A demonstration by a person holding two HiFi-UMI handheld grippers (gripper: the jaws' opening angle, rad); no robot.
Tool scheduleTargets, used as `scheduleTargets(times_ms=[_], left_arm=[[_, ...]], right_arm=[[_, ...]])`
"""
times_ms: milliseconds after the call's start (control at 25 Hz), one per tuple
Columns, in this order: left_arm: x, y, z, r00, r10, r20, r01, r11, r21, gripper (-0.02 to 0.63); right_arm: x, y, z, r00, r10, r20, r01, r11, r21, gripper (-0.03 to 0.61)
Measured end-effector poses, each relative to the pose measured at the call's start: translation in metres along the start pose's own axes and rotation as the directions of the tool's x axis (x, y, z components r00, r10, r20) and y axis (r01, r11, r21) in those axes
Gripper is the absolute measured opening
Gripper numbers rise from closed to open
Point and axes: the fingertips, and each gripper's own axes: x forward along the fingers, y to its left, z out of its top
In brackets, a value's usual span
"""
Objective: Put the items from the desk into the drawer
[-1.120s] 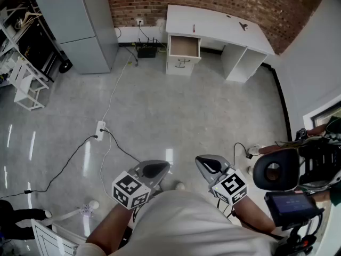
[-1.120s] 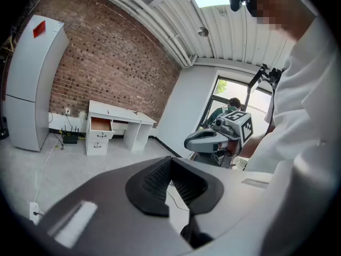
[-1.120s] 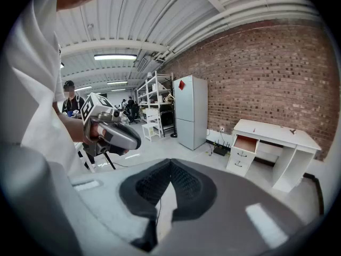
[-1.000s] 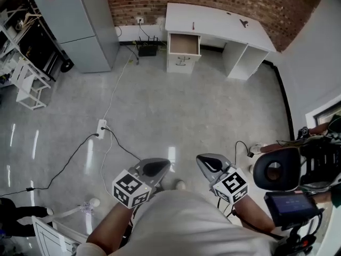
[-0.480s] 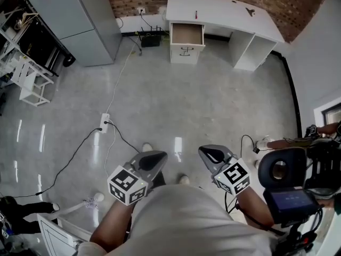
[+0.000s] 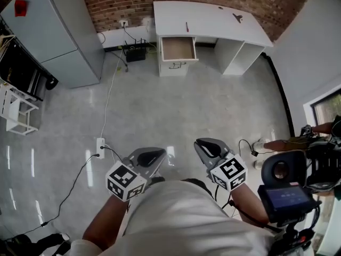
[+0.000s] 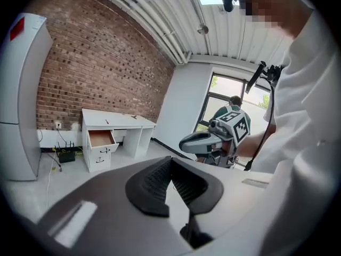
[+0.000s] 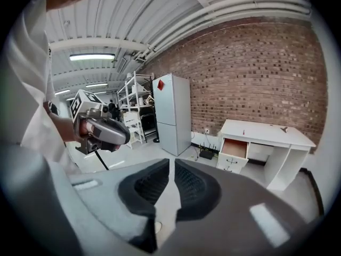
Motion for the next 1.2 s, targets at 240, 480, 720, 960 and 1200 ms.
scheduleTargets(times_ms=[240, 480, 720, 960, 1200], left_arm=[[-0.021, 0.074, 0.015, 1.0, -0.008, -0.018, 0.008, 1.0, 0.017, 0.012], [-0.018, 0.134, 0.028, 0.999, 0.031, 0.03, -0.03, 0.999, -0.04, 0.035], [0.019, 0.207, 0.057, 0.998, 0.063, -0.012, -0.064, 0.996, -0.056, 0.049], [0.068, 0.272, 0.096, 0.994, 0.098, -0.049, -0.1, 0.994, -0.039, 0.051], [0.145, 0.345, 0.159, 0.992, 0.109, -0.057, -0.111, 0.993, -0.04, 0.051]], right_arm=[[0.065, -0.009, 0.043, 0.999, -0.038, 0.003, 0.038, 0.999, 0.025, 0.021], [0.116, -0.046, 0.065, 0.998, -0.06, -0.015, 0.06, 0.998, -0.007, 0.021], [0.184, -0.117, 0.091, 1.0, -0.024, -0.013, 0.024, 0.999, 0.022, 0.023], [0.239, -0.2, 0.129, 1.0, -0.003, 0.002, 0.003, 1.0, 0.002, 0.029], [0.291, -0.312, 0.163, 1.0, 0.011, 0.002, -0.011, 1.0, -0.005, 0.035]])
